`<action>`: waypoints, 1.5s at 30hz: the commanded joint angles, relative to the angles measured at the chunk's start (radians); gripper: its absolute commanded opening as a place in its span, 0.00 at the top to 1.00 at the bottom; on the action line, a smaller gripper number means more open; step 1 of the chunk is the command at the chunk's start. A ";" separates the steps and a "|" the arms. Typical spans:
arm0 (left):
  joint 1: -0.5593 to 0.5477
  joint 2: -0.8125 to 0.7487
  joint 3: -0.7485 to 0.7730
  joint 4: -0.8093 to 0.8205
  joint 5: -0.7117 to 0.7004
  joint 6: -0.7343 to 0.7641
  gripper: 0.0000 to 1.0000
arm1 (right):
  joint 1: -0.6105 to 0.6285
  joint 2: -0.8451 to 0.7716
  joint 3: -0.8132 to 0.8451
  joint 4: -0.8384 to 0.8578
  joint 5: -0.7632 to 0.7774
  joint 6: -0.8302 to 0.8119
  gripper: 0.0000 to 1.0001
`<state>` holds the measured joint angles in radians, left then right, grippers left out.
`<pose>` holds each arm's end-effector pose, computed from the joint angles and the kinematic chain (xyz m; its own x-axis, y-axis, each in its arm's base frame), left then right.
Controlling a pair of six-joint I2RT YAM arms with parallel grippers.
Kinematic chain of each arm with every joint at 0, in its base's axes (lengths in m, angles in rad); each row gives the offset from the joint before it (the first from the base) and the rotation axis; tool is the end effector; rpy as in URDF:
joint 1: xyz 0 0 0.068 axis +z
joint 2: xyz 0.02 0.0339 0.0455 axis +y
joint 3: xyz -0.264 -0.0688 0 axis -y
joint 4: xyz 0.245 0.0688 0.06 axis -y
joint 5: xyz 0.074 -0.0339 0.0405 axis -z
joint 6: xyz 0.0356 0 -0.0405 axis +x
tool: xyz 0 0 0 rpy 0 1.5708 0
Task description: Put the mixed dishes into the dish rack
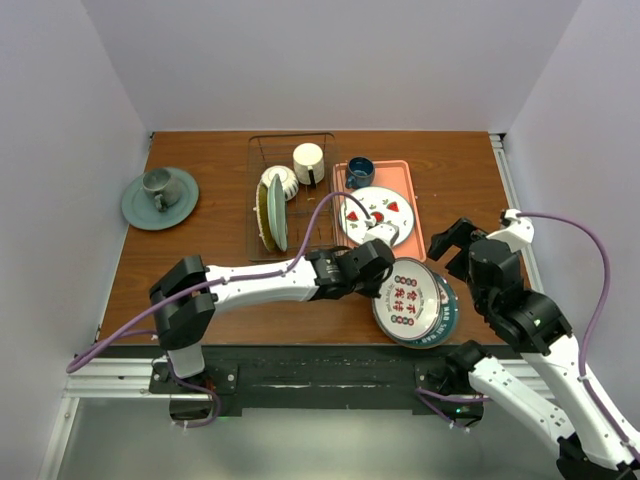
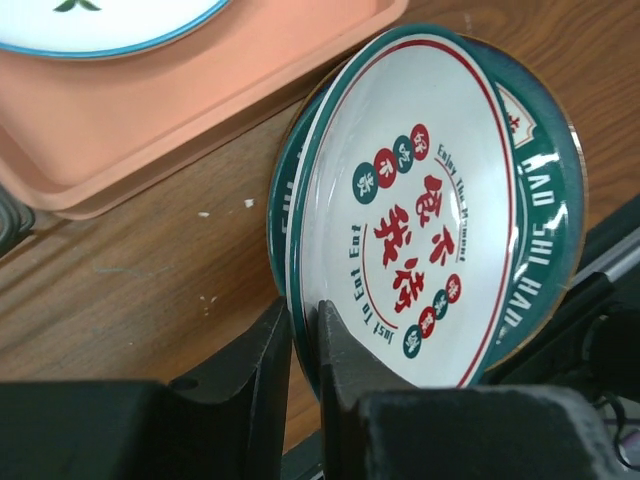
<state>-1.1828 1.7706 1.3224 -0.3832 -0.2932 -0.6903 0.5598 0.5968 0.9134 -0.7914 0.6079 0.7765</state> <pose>0.1578 -0.3590 0.2403 -0.7329 0.1819 -0.6555 0.4485 0.8538 -0.2644 0.1020 0.0399 0.3480 -0.2802 0.5033 -0.8174 0.2676 0.8587 0.4370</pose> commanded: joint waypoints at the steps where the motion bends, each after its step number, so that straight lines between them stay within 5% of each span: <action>1: 0.038 -0.037 0.047 0.072 0.111 0.038 1.00 | -0.005 0.012 -0.001 0.043 -0.019 -0.019 0.05; 20: 0.232 -0.151 -0.044 0.273 0.396 0.018 1.00 | -0.006 0.003 -0.004 0.057 -0.051 -0.039 0.05; 31: 0.440 -0.286 -0.158 0.416 0.592 -0.037 1.00 | -0.003 -0.003 -0.053 0.075 -0.057 -0.128 0.01; 45: 0.519 -0.396 -0.252 0.628 0.813 -0.198 1.00 | -0.006 -0.057 -0.159 0.316 -0.318 -0.197 0.07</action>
<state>-0.6724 1.4281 1.0927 0.0578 0.3851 -0.7795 0.5598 0.5537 0.7601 -0.5877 0.3672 0.6083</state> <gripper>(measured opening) 0.051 0.967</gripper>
